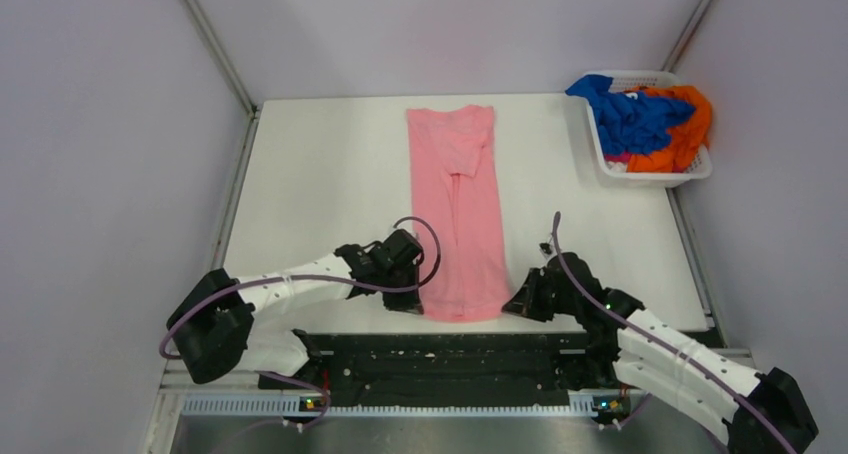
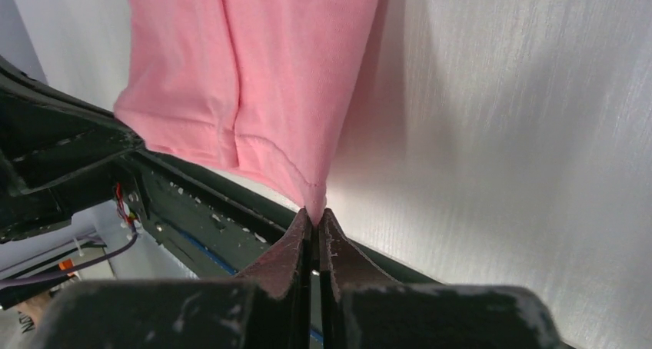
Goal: Fold and stack the t-shirts
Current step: Grab the bottom of the folded rectangular tshirt with both arms, then fold the folded rectangular tshirt in 1/3 of the way, then grab one side of the 2/3 rectangular tshirt with both arms, then fold the long partially folded tshirt into a neat square, then put the neatly folded tshirt into the corner of the board with the left arm
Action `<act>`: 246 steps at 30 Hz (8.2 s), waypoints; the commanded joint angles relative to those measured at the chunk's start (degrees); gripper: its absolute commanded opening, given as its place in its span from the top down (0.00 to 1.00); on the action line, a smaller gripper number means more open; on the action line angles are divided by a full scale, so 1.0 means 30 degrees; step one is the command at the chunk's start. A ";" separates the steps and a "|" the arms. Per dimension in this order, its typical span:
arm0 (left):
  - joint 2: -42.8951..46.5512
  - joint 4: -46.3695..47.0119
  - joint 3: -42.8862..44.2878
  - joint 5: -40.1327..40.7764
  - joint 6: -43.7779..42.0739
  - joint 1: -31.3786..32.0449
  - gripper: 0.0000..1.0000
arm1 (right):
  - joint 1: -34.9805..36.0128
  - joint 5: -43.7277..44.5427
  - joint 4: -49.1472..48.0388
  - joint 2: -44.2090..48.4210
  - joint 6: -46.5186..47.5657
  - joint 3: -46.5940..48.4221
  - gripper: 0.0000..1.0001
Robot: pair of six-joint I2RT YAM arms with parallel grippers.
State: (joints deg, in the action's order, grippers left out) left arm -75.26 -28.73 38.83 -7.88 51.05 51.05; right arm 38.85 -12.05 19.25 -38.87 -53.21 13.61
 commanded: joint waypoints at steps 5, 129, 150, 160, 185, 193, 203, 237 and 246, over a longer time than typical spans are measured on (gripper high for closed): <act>-0.0175 -0.0410 0.3789 0.1675 -0.1278 -0.0749 1.00 | 0.0176 0.0893 -0.1879 -0.3232 0.0876 0.3519 1.00; 0.0257 0.0328 0.0089 -0.0826 -0.1081 -0.4430 1.00 | -0.3678 -0.3018 0.3085 -0.7102 0.6215 0.6131 1.00; -0.0941 0.0428 0.8521 0.1960 -0.3587 -0.6821 1.00 | -0.6308 -0.1721 -0.1514 -0.9205 0.5462 1.3140 1.00; -0.5273 0.0535 1.3059 0.1880 -0.4793 -0.9172 1.00 | -0.7409 -0.1366 -0.3828 -1.4489 0.5626 1.7074 1.00; -1.6583 0.2388 2.1731 -0.1120 -0.4332 -1.1810 1.00 | -0.8322 0.1451 -0.6859 -2.4281 0.5478 2.2105 1.00; -1.8351 0.0918 2.4931 -0.1622 -0.4355 -1.2299 0.19 | -0.8388 0.1329 -0.5149 -2.6889 0.6444 2.6108 0.32; -1.4071 0.2002 1.7094 -0.2125 -0.5973 -1.2214 0.01 | -0.8381 0.2424 -0.4779 -1.8912 0.7036 1.8414 0.01; -1.7008 -0.4068 2.1128 0.8947 -0.8417 -0.9785 1.00 | -0.8398 0.8311 0.1861 -0.2139 0.9645 0.9022 0.01; -1.7589 -0.4098 2.3064 1.1762 -1.2053 -1.3712 1.00 | -0.8406 0.9890 0.0571 -0.2261 1.0240 0.8334 0.01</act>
State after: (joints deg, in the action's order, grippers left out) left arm -126.78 -40.27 103.18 18.92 22.09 15.22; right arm 14.09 13.85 24.53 -46.15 -23.97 39.42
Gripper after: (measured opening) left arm 0.045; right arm 0.987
